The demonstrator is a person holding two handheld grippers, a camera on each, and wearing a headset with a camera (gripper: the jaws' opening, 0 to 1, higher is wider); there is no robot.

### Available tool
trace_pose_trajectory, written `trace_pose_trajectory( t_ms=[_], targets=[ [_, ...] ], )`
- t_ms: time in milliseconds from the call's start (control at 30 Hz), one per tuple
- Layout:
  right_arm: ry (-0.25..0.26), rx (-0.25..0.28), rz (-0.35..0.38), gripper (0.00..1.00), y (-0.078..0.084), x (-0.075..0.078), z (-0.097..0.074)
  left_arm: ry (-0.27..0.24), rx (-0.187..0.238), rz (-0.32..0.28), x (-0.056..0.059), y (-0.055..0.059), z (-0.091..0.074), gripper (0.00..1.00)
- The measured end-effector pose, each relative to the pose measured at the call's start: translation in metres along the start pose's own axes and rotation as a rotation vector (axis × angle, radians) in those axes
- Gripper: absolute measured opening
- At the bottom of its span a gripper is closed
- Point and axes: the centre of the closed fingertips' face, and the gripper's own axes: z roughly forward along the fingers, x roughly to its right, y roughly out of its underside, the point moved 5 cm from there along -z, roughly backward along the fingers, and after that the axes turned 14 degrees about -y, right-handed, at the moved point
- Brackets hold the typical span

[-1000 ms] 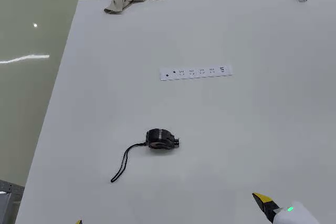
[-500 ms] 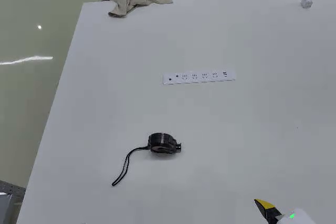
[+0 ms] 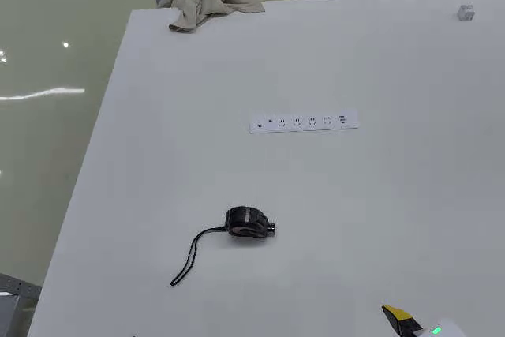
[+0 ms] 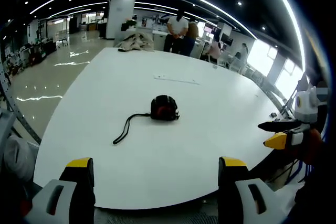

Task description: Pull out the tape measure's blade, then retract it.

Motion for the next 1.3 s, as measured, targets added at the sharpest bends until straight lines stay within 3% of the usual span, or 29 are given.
trace_pose_trajectory(
  t_ms=[367, 433, 900, 1033, 1133, 1300],
  targets=[
    [0.001, -0.006, -0.011, 0.86, 0.0, 0.005, 0.004, 0.009, -0.006, -0.004, 0.003, 0.0, 0.007, 0.96],
    [-0.022, 0.005, -0.017, 0.86, -0.001, 0.003, 0.007, 0.016, -0.009, -0.016, 0.003, 0.0, 0.009, 0.96],
    [-0.02, -0.029, -0.056, 0.85, -0.001, 0.013, 0.018, 0.025, -0.008, 0.009, 0.002, -0.002, 0.021, 0.95],
    [-0.02, -0.035, -0.062, 0.85, -0.001, 0.016, 0.019, 0.034, -0.006, 0.021, 0.004, -0.002, 0.025, 0.95],
    [-0.025, -0.037, -0.079, 0.85, -0.002, 0.016, 0.019, 0.07, 0.007, 0.008, 0.008, -0.003, 0.027, 0.95],
    [-0.033, -0.048, -0.105, 0.85, -0.004, 0.02, 0.025, 0.075, 0.004, 0.034, 0.009, -0.002, 0.032, 0.95]
  ],
)
